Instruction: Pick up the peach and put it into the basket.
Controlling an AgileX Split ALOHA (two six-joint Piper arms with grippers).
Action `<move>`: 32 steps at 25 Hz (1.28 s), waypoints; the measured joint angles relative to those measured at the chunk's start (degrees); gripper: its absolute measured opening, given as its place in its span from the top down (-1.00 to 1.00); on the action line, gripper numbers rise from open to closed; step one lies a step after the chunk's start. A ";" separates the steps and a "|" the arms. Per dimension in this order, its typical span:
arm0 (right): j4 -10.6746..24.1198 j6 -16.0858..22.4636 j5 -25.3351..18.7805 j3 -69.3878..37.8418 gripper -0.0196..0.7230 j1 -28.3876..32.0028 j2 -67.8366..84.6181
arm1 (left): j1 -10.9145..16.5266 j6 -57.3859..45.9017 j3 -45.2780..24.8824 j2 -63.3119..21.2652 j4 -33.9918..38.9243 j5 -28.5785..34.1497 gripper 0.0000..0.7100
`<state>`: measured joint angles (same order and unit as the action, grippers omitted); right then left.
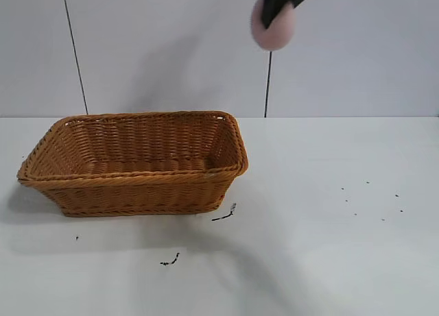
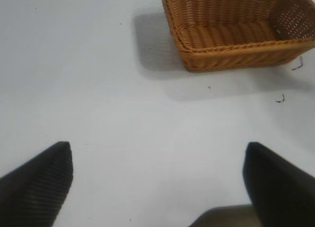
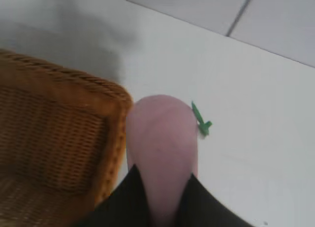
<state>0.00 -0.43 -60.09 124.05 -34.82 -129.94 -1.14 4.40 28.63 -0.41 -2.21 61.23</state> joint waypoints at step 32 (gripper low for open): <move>-0.31 -0.21 -7.19 19.63 -0.91 3.96 -9.41 | 0.00 0.00 0.00 0.00 0.00 0.00 -0.95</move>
<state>-0.31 -0.64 -67.28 143.69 -30.85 -139.35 -1.14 4.40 28.63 -0.41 -2.21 61.23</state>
